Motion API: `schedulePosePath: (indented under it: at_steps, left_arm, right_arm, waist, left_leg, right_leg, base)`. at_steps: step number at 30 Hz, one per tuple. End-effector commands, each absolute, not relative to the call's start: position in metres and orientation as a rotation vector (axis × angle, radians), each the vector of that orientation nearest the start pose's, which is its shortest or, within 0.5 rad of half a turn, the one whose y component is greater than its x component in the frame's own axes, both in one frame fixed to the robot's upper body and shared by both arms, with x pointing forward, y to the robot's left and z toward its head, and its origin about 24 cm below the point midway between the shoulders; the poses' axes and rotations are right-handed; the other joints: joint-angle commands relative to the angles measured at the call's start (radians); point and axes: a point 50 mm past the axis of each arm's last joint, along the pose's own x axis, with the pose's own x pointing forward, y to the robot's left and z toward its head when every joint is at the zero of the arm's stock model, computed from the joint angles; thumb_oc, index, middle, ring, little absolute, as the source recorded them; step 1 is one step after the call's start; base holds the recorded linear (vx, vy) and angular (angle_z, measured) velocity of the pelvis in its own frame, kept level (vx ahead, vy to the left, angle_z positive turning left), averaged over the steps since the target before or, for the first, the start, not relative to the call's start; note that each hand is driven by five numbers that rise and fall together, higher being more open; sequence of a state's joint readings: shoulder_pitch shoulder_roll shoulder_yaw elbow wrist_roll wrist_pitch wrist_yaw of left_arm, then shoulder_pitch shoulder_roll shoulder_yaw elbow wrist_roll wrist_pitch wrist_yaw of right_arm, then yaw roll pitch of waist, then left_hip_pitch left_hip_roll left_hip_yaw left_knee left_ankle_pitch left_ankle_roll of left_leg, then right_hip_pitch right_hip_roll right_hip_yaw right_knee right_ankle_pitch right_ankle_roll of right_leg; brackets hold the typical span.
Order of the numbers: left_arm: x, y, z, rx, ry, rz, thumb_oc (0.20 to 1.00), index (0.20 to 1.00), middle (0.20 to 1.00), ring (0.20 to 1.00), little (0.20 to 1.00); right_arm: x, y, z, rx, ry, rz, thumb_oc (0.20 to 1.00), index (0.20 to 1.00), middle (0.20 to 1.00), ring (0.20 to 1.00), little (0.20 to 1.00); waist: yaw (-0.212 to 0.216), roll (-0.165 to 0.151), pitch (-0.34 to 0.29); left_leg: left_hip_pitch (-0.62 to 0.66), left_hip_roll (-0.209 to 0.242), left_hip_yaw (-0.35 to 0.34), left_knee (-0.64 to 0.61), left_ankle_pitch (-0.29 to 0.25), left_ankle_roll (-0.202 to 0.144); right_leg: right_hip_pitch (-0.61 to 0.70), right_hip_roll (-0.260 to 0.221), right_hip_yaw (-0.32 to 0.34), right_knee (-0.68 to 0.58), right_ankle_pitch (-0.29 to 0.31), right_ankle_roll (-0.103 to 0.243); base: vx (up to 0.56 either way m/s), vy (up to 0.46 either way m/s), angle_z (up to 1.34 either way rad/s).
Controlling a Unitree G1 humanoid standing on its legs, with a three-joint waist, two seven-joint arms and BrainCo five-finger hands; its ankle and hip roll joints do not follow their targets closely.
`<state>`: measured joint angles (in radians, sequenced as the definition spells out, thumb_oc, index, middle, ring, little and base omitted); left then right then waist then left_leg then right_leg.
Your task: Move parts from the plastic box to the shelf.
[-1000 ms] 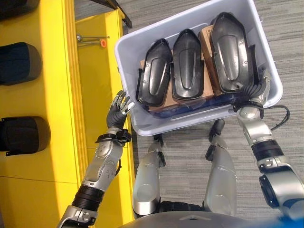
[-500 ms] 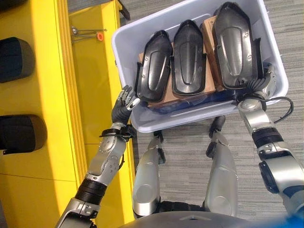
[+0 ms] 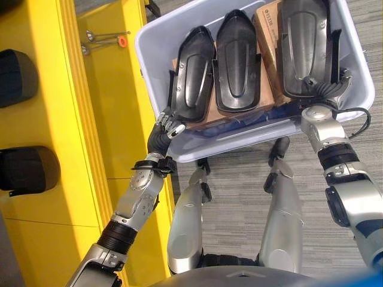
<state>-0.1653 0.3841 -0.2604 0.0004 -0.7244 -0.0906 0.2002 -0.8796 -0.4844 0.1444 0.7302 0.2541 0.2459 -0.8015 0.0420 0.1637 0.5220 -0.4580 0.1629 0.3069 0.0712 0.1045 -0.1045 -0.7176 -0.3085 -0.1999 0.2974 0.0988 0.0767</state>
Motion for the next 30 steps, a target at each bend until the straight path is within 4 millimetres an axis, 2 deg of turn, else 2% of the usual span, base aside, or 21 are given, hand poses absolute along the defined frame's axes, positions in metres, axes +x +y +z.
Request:
schedulePosePath:
  at_steps: [1, 3, 5, 8, 11, 12, 13, 18, 21, 23, 26, 30]
  left_arm:
    - [0.278, 0.156, 0.087, -0.354, -0.107, -0.13, 1.0, 1.0, 1.0, 1.0, 1.0]
    - [0.279, 0.156, 0.087, -0.353, -0.109, -0.131, 1.0, 1.0, 1.0, 1.0, 1.0]
    - [0.28, 0.157, 0.087, -0.344, -0.114, -0.132, 1.0, 1.0, 1.0, 1.0, 1.0]
    - [0.281, 0.159, 0.087, -0.332, -0.12, -0.122, 1.0, 1.0, 1.0, 1.0, 1.0]
    - [0.28, 0.161, 0.087, -0.324, -0.121, -0.116, 1.0, 1.0, 1.0, 1.0, 1.0]
    - [0.28, 0.161, 0.087, -0.324, -0.121, -0.116, 1.0, 1.0, 1.0, 1.0, 1.0]
    - [0.279, 0.162, 0.086, -0.318, -0.123, -0.111, 1.0, 1.0, 1.0, 1.0, 1.0]
    - [0.278, 0.163, 0.087, -0.31, -0.127, -0.094, 1.0, 1.0, 1.0, 1.0, 1.0]
    - [0.279, 0.163, 0.086, -0.303, -0.125, -0.095, 1.0, 1.0, 1.0, 1.0, 1.0]
    - [0.28, 0.162, 0.086, -0.296, -0.125, -0.095, 1.0, 1.0, 1.0, 1.0, 1.0]
    - [0.282, 0.161, 0.087, -0.297, -0.116, -0.102, 1.0, 1.0, 1.0, 1.0, 1.0]
    - [0.283, 0.16, 0.088, -0.298, -0.117, -0.111, 1.0, 1.0, 1.0, 1.0, 1.0]
  right_arm:
    - [0.365, -0.301, 0.134, -0.338, 0.213, -0.856, 1.0, 1.0, 1.0, 1.0, 1.0]
    - [0.369, -0.293, 0.131, -0.326, 0.215, -0.787, 1.0, 1.0, 1.0, 1.0, 1.0]
    - [0.376, -0.269, 0.12, -0.253, 0.222, -0.613, 1.0, 1.0, 1.0, 1.0, 1.0]
    - [0.381, -0.237, 0.114, -0.196, 0.187, -0.449, 1.0, 1.0, 1.0, 1.0, 1.0]
    - [0.382, -0.217, 0.111, -0.145, 0.174, -0.366, 1.0, 1.0, 1.0, 1.0, 1.0]
    - [0.382, -0.217, 0.111, -0.145, 0.174, -0.366, 1.0, 1.0, 1.0, 1.0, 1.0]
    - [0.38, -0.203, 0.11, -0.141, 0.165, -0.337, 1.0, 1.0, 1.0, 1.0, 1.0]
    - [0.375, -0.183, 0.103, -0.1, 0.163, -0.291, 1.0, 1.0, 1.0, 1.0, 1.0]
    - [0.374, -0.182, 0.099, -0.074, 0.192, -0.327, 1.0, 1.0, 1.0, 1.0, 1.0]
    - [0.374, -0.191, 0.098, -0.11, 0.189, -0.391, 1.0, 1.0, 1.0, 1.0, 1.0]
    - [0.379, -0.21, 0.109, -0.121, 0.181, -0.435, 1.0, 1.0, 1.0, 1.0, 1.0]
    - [0.382, -0.211, 0.112, -0.06, 0.196, -0.396, 1.0, 1.0, 1.0, 1.0, 1.0]
  waist:
    - [-0.001, 0.075, -0.002]
    - [-0.004, 0.073, -0.002]
    - [-0.007, 0.066, -0.002]
    - [-0.008, 0.053, -0.002]
    - [-0.01, 0.044, -0.002]
    - [-0.01, 0.044, -0.002]
    - [-0.012, 0.036, -0.002]
    - [-0.015, 0.019, -0.002]
    - [-0.012, 0.015, -0.002]
    - [-0.009, 0.015, -0.002]
    - [-0.003, 0.019, -0.002]
    - [0.001, 0.018, -0.002]
  left_leg:
    - [-0.068, 0.043, 0.056, 0.068, -0.016, -0.031]
    - [-0.072, 0.048, 0.063, 0.066, -0.013, -0.032]
    - [-0.079, 0.055, 0.067, 0.069, -0.012, -0.033]
    - [-0.09, 0.062, 0.066, 0.075, -0.011, -0.031]
    - [-0.093, 0.065, 0.065, 0.077, -0.01, -0.032]
    - [-0.093, 0.065, 0.065, 0.077, -0.01, -0.032]
    - [-0.091, 0.069, 0.066, 0.077, -0.01, -0.031]
    - [-0.097, 0.072, 0.059, 0.087, -0.014, -0.028]
    - [-0.101, 0.074, 0.055, 0.095, -0.015, -0.027]
    - [-0.103, 0.073, 0.048, 0.1, -0.018, -0.026]
    - [-0.104, 0.072, 0.04, 0.109, -0.02, -0.027]
    - [-0.098, 0.071, 0.039, 0.104, -0.018, -0.029]
  right_leg:
    - [-0.013, 0.007, 0.005, 0.116, -0.126, 0.053]
    - [-0.022, 0.009, 0.008, 0.115, -0.124, 0.051]
    - [-0.033, 0.014, 0.009, 0.116, -0.122, 0.047]
    - [-0.045, 0.02, 0.01, 0.124, -0.12, 0.044]
    - [-0.045, 0.024, 0.01, 0.12, -0.118, 0.044]
    - [-0.045, 0.024, 0.01, 0.12, -0.118, 0.044]
    - [-0.043, 0.026, 0.01, 0.117, -0.115, 0.045]
    - [-0.039, 0.03, 0.011, 0.119, -0.114, 0.045]
    - [-0.038, 0.03, 0.011, 0.125, -0.115, 0.045]
    - [-0.036, 0.028, 0.009, 0.132, -0.12, 0.045]
    - [-0.031, 0.024, 0.005, 0.143, -0.124, 0.045]
    - [-0.026, 0.021, 0.001, 0.143, -0.125, 0.047]
  base:
    - [0.0, 0.0, 0.0]
    - [-0.01, -0.031, -0.07]
    - [0.0, -0.049, -0.11]
    - [0.0, -0.038, -0.1]
    - [0.0, -0.009, -0.02]
    - [0.0, 0.0, 0.0]
    - [0.0, 0.0, 0.0]
    - [0.0, 0.0, 0.0]
    - [0.0, 0.0, 0.0]
    - [0.01, 0.0, 0.02]
    - [0.02, 0.011, 0.08]
    - [0.0, 0.002, 0.08]
